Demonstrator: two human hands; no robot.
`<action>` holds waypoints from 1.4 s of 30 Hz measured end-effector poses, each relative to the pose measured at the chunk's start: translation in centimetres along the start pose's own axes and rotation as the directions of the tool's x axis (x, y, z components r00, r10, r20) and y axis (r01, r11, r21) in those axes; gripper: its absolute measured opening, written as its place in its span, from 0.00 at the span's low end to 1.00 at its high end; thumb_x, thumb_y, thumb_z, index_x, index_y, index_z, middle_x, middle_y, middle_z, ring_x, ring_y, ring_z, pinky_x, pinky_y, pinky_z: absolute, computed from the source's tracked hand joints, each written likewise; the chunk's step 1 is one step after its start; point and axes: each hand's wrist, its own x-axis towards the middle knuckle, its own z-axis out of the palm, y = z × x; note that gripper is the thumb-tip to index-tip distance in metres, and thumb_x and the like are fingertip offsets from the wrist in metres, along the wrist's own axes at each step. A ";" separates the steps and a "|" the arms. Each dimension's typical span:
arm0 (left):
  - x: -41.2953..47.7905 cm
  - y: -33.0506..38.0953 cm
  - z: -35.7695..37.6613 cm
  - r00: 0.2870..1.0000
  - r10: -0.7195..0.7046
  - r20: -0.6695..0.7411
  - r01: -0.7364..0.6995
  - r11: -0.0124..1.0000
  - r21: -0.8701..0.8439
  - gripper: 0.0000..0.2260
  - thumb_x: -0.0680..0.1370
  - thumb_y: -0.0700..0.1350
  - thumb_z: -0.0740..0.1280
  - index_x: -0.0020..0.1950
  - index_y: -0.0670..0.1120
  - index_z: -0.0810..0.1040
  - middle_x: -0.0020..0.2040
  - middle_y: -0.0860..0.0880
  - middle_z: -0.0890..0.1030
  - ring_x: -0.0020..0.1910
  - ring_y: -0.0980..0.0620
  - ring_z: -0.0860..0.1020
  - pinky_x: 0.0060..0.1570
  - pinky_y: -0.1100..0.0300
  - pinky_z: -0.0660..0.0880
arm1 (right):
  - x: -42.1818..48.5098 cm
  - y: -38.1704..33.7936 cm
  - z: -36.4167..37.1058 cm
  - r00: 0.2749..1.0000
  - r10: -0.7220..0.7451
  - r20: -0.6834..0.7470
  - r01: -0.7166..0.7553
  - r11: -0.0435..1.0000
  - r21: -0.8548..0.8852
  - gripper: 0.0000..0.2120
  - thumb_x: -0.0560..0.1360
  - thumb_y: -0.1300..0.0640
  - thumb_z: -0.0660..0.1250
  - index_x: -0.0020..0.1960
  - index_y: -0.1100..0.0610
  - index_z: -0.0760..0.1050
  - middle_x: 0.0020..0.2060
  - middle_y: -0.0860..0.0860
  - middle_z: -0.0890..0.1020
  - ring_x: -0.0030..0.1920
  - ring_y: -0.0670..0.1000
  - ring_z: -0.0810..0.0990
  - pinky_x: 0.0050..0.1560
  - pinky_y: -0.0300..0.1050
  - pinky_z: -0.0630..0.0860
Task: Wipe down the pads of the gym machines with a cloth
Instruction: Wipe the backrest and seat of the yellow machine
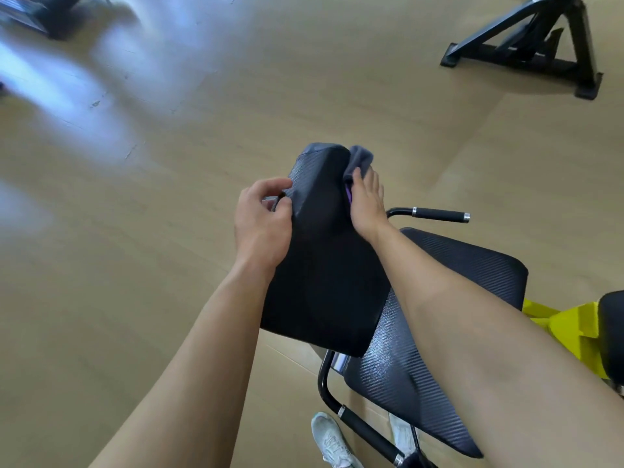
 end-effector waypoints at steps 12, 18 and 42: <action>-0.4 0.3 0.3 0.996 0.070 -0.048 -0.071 0.997 -0.022 0.13 0.75 0.36 0.63 0.47 0.55 0.80 0.50 0.54 0.83 0.45 0.57 0.79 0.45 0.66 0.74 | -6.0 -4.8 2.6 0.972 -0.173 -0.161 0.214 0.935 0.284 0.28 0.84 0.51 0.50 0.81 0.53 0.44 0.81 0.61 0.44 0.81 0.60 0.38 0.79 0.54 0.37; -0.3 0.3 0.4 0.997 0.037 -0.070 -0.038 0.999 -0.002 0.13 0.73 0.38 0.63 0.43 0.56 0.80 0.44 0.57 0.83 0.43 0.57 0.80 0.46 0.62 0.76 | -18.6 -2.3 11.4 0.921 -0.347 -0.176 0.378 0.906 0.192 0.28 0.85 0.43 0.44 0.81 0.52 0.45 0.79 0.58 0.49 0.80 0.60 0.44 0.79 0.61 0.44; -8.7 -2.1 -2.5 0.922 0.147 -0.358 -0.107 0.986 0.129 0.12 0.74 0.36 0.61 0.46 0.50 0.81 0.47 0.53 0.82 0.44 0.59 0.78 0.47 0.71 0.72 | -23.7 -1.0 9.2 0.894 -0.373 -0.249 0.432 0.864 0.257 0.14 0.82 0.56 0.59 0.62 0.61 0.78 0.58 0.56 0.83 0.62 0.56 0.79 0.64 0.52 0.76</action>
